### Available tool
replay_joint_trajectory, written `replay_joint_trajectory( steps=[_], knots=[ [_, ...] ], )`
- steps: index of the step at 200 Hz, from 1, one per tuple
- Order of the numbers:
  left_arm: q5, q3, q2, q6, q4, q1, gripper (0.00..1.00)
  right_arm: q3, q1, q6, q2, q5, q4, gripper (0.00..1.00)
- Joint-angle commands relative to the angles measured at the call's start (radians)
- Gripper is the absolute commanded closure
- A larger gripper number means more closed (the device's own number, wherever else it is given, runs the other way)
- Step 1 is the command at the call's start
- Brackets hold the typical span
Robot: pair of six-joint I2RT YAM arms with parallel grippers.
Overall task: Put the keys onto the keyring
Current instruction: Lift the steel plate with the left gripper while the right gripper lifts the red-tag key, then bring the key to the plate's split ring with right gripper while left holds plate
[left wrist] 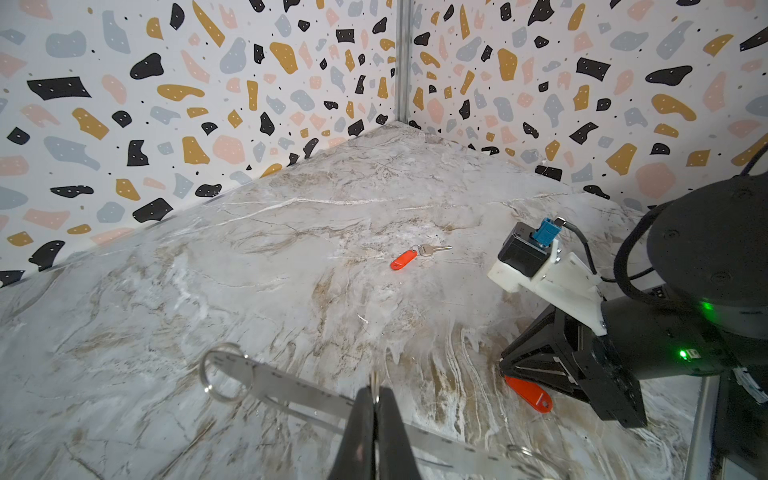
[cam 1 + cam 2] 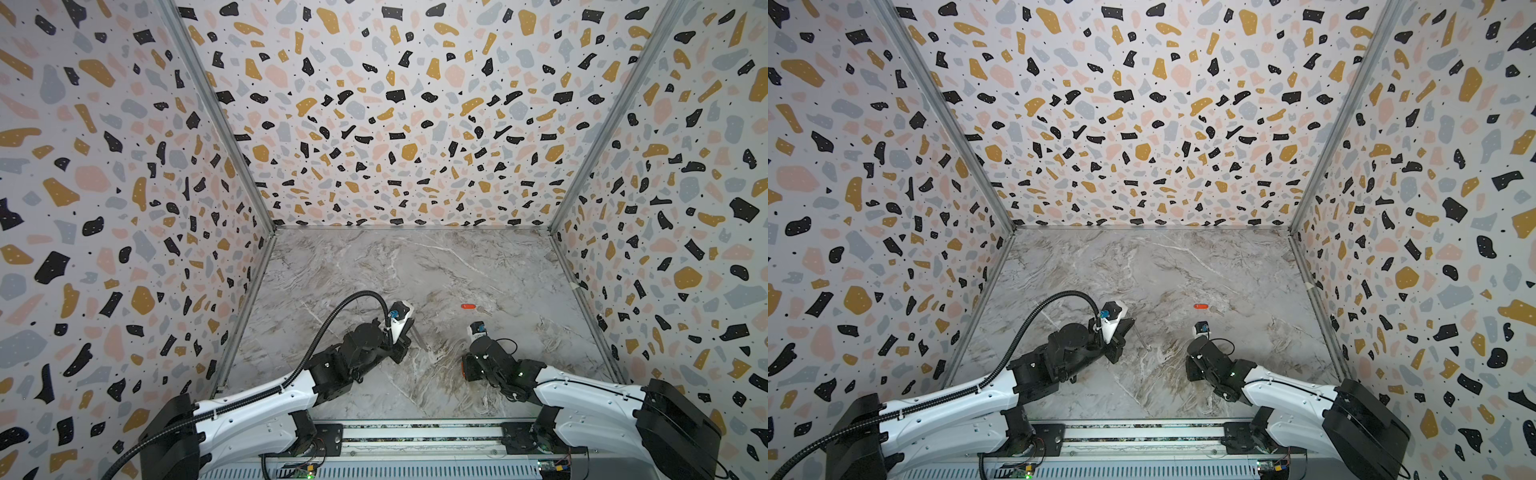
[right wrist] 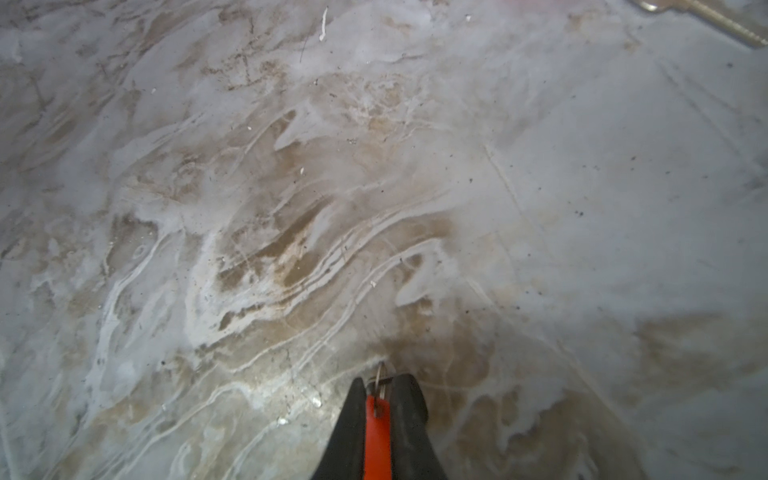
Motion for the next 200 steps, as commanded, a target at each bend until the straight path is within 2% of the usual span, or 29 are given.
replay_joint_trajectory(
  steps=[1,72,98,143,200],
  knots=[
    [-0.010,-0.007,-0.017,0.003,0.054,0.004,1.00,0.030,0.006,-0.008,-0.006,0.012,-0.004,0.87],
    [-0.011,-0.020,-0.034,0.005,0.061,0.004,1.00,0.029,0.005,-0.006,-0.026,0.018,-0.012,1.00],
    [-0.001,-0.028,-0.049,0.011,0.066,0.005,1.00,0.031,0.006,-0.019,-0.054,0.015,-0.012,1.00],
    [0.031,-0.018,-0.048,0.026,0.058,0.003,1.00,0.093,0.006,-0.144,-0.199,-0.011,-0.033,1.00],
    [0.104,0.005,-0.044,0.062,0.067,0.005,1.00,0.180,0.001,-0.314,-0.438,-0.131,-0.006,1.00]
  ],
)
